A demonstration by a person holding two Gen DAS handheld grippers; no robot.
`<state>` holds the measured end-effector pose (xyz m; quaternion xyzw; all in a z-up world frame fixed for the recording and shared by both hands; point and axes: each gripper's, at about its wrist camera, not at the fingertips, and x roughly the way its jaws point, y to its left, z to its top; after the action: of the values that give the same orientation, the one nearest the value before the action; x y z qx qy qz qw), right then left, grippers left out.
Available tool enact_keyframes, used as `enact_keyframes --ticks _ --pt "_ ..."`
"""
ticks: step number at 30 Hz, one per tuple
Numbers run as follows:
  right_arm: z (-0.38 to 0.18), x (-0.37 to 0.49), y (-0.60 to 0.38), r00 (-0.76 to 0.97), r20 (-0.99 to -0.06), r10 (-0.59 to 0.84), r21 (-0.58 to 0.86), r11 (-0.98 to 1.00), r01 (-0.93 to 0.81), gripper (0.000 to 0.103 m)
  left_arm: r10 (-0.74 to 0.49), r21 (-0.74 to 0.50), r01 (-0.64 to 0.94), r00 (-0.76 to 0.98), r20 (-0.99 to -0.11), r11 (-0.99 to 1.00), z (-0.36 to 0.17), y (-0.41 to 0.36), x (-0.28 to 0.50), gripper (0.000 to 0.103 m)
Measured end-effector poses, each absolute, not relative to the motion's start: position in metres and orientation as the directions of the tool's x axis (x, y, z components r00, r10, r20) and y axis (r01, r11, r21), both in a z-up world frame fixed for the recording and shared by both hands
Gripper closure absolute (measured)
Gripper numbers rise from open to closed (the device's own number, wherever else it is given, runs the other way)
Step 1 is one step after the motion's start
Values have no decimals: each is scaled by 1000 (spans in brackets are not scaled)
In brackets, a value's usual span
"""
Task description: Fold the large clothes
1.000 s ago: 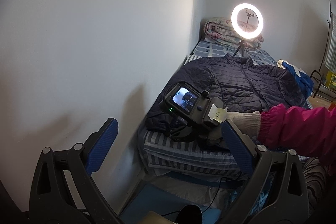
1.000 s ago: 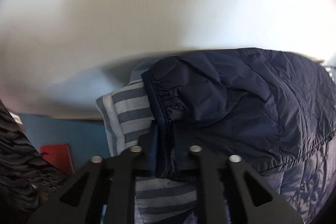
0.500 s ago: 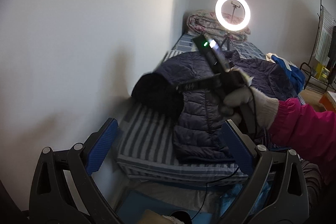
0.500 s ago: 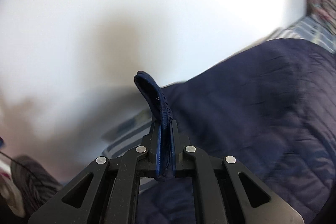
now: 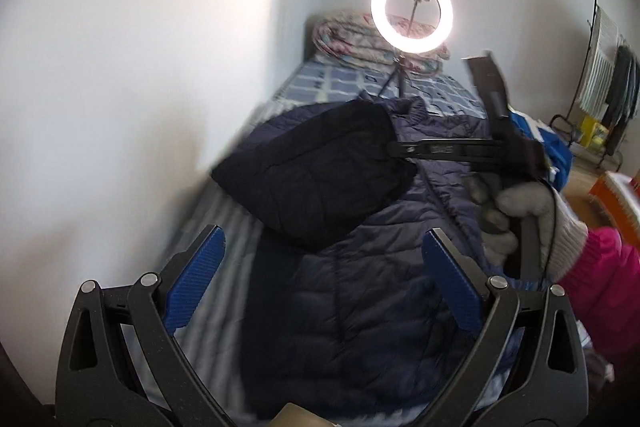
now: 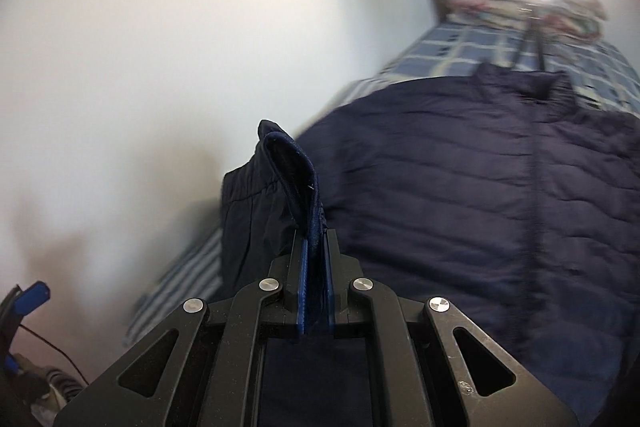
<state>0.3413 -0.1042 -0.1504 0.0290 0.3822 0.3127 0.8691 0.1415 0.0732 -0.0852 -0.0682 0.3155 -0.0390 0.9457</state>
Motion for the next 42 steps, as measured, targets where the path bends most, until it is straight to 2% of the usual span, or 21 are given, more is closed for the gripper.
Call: enact_keyframes --ticks 2,7,12,17,26,35,42 --pt "-157 355 -124 552 -648 525 272 836 -476 97 -176 -215 52 768 -616 975 -101 74 166 2" --pt "-166 375 -186 648 -653 393 201 914 -352 97 -212 -292 6 702 -680 956 -136 79 200 2" --pt "-183 401 -236 680 -673 292 165 955 -246 97 -146 -171 44 746 -649 984 -127 61 213 2" --pt "-187 416 -276 708 -674 212 147 977 -152 97 -157 -170 63 768 -620 983 -117 57 222 2" --pt "-208 461 -325 715 -689 114 138 990 -24 97 -181 -181 84 757 -627 980 -118 45 241 2" --pt "-227 484 -324 659 -752 24 40 999 9 97 -189 -162 111 758 -625 980 -114 31 237 2" --pt "-231 482 -321 647 -762 -2 9 1000 14 95 -176 -145 109 768 -616 983 -109 32 232 2"
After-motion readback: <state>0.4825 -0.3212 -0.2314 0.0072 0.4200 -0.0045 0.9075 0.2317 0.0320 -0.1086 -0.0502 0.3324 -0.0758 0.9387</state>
